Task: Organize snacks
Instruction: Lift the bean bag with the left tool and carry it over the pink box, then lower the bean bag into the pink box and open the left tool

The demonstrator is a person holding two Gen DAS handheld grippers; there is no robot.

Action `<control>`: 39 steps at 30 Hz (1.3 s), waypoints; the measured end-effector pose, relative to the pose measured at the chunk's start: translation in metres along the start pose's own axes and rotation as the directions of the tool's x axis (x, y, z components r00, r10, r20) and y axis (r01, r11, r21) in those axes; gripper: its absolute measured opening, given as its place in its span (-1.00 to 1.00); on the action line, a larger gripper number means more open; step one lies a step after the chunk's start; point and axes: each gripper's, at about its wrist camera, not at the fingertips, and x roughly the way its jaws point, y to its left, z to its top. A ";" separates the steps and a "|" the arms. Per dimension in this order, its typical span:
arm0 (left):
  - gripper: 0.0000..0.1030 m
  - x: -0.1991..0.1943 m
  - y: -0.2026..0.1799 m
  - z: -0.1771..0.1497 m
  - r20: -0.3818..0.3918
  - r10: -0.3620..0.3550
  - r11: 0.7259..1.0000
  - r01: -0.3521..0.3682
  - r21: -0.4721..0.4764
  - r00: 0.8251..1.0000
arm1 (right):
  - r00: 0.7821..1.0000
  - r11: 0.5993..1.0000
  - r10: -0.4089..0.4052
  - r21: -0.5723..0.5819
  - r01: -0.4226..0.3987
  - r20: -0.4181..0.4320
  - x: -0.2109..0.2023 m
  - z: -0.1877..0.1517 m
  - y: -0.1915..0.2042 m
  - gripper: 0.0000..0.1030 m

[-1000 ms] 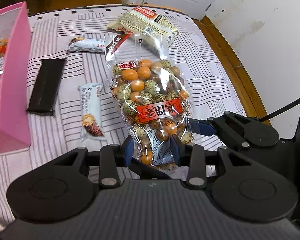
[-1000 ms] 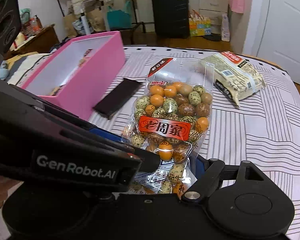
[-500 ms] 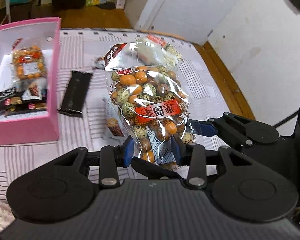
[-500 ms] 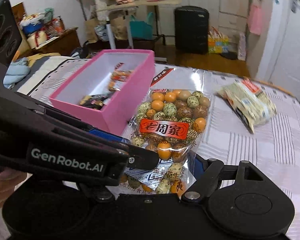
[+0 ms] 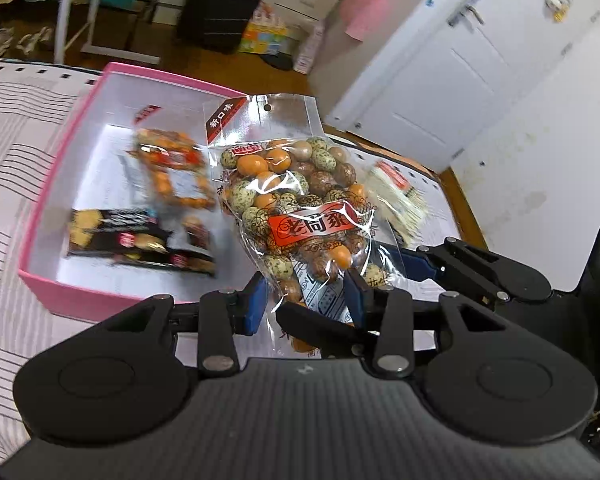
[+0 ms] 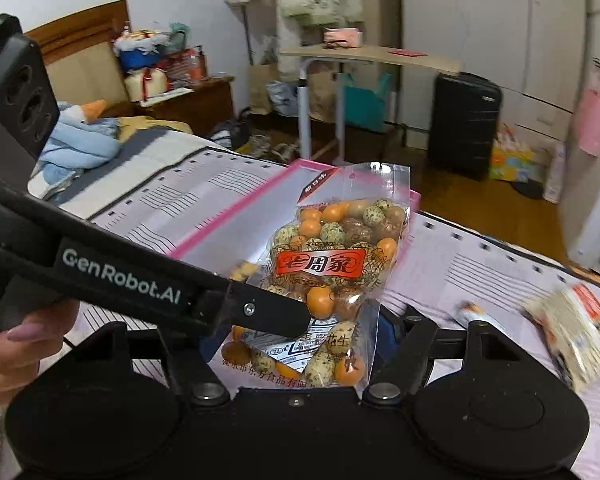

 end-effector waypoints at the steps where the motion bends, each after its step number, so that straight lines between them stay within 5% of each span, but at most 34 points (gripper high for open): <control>1: -0.24 0.002 0.008 0.004 0.003 0.011 1.000 -0.011 -0.008 1.000 | 1.000 1.000 0.012 -0.003 -0.012 0.002 0.008 0.003 0.000 0.47; 16: -0.23 0.054 0.098 0.041 -0.068 0.200 0.974 -0.206 -0.095 0.977 | 0.991 0.989 0.101 0.119 -0.090 -0.090 0.132 0.018 0.003 0.47; 19: -0.05 0.055 0.105 0.041 -0.050 0.230 0.964 -0.234 -0.123 0.972 | 0.992 0.987 0.098 0.135 -0.087 -0.079 0.141 0.020 0.003 0.51; 23: 0.08 0.049 0.095 0.036 0.001 0.309 0.950 -0.309 -0.038 0.951 | 0.997 0.997 0.049 0.068 -0.045 -0.061 0.133 0.017 0.009 0.63; 39: 0.13 -0.014 0.037 0.020 0.080 0.298 0.954 -0.298 -0.001 0.951 | 0.996 0.998 -0.070 0.004 0.070 -0.046 0.041 0.014 0.003 0.63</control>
